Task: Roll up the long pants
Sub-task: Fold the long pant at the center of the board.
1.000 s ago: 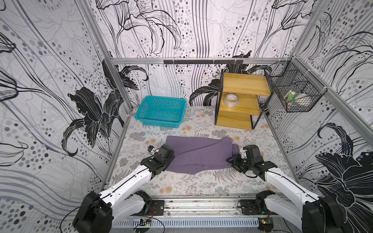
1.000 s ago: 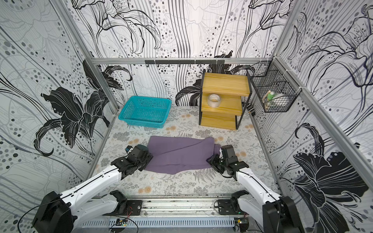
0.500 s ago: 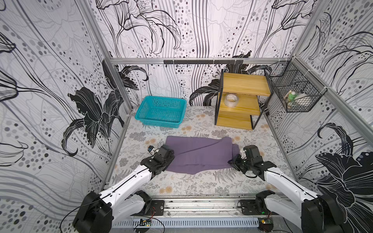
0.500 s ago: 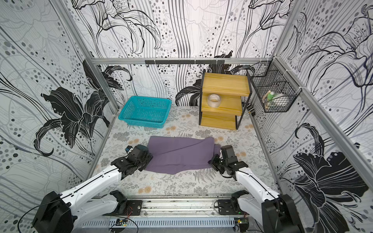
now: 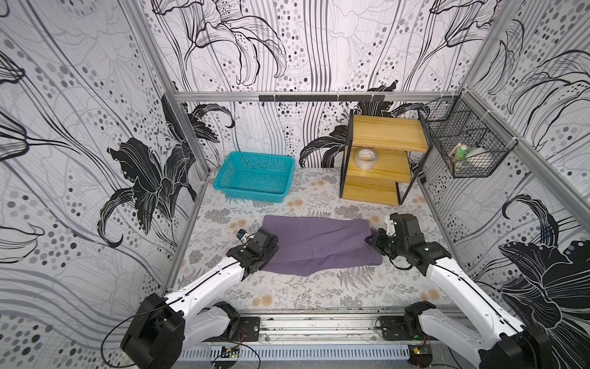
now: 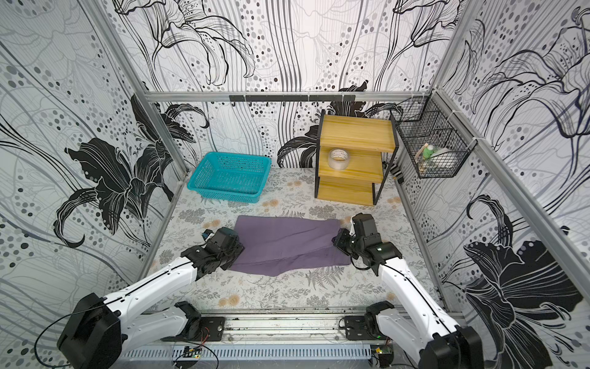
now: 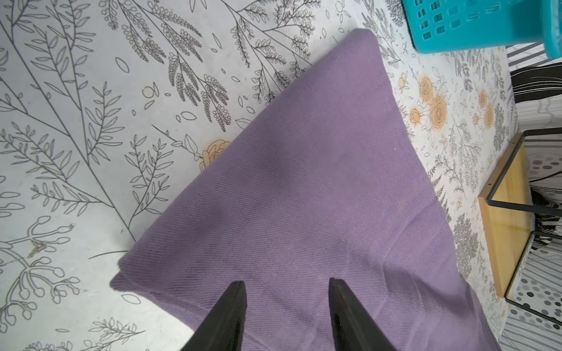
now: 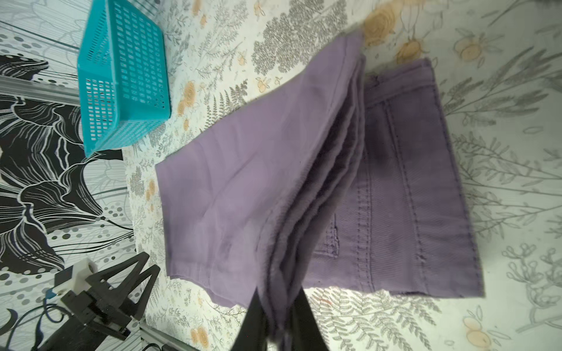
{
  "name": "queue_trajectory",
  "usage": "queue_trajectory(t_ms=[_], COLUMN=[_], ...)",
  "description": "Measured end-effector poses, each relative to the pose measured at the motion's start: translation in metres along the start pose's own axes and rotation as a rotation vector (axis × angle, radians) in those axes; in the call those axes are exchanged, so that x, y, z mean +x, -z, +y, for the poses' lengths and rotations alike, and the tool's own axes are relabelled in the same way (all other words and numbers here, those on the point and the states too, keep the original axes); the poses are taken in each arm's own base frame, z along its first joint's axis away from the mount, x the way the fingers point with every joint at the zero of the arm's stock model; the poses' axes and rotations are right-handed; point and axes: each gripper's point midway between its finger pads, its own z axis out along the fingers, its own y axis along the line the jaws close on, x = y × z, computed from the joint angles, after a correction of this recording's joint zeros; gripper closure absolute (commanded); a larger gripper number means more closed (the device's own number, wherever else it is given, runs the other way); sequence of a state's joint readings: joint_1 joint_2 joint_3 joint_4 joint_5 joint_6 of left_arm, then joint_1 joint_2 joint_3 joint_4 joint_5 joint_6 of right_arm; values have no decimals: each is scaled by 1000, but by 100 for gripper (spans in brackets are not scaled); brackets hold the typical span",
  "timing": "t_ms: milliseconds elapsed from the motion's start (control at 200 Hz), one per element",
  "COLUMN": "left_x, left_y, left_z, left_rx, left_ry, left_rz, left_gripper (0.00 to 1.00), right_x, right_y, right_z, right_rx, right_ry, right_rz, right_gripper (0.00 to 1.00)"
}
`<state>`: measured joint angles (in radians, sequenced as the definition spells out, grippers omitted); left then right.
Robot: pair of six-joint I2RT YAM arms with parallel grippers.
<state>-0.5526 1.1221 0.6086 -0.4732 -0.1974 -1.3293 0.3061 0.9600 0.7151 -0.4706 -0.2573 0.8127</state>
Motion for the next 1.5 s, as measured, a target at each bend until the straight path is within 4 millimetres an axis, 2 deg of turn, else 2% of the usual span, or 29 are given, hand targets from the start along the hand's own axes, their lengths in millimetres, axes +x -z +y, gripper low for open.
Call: queue_trajectory(t_ms=[120, 410, 581, 686, 826, 891, 1021, 1116, 1291, 1337, 1437, 1497], left_x=[-2, -2, -5, -8, -10, -10, -6, -2, 9, 13, 20, 24], left_y=[1, -1, -1, -1, -1, -2, -6, -9, -16, -17, -20, -21], left_z=[-3, 0, 4, 5, 7, 7, 10, 16, 34, 40, 51, 55], left_rx=[7, -6, -18, -23, -29, -32, -49, -65, -100, -109, -126, -129], left_ry=[3, 0, -4, -5, -12, -20, -53, -84, -148, -165, -193, -206], left_rz=[-3, 6, 2, -3, -5, -4, 13, 31, 75, 93, 124, 139], left_gripper=[50, 49, 49, 48, 47, 47, 46, 46, 44, 42, 37, 35], right_x=[-6, -1, -2, -5, -22, -28, -25, -19, 1, 7, 18, 22], right_y=[13, 15, 16, 22, 38, 42, 43, 39, 27, 23, 17, 17], right_z=[2, -30, -38, -33, -14, -10, -26, -50, -103, -115, -137, -146], right_rx=[22, 172, 219, 220, 195, 197, 268, 356, 535, 574, 653, 687], right_ry=[23, 34, 47, 65, 111, 121, 127, 115, 69, 53, 19, 9], right_rz=[-27, -32, -38, -42, -89, -108, -109, -106, -73, -59, -33, -27], right_gripper=[100, 100, 100, 100, 100, 100, 100, 100, 89, 79, 51, 42])
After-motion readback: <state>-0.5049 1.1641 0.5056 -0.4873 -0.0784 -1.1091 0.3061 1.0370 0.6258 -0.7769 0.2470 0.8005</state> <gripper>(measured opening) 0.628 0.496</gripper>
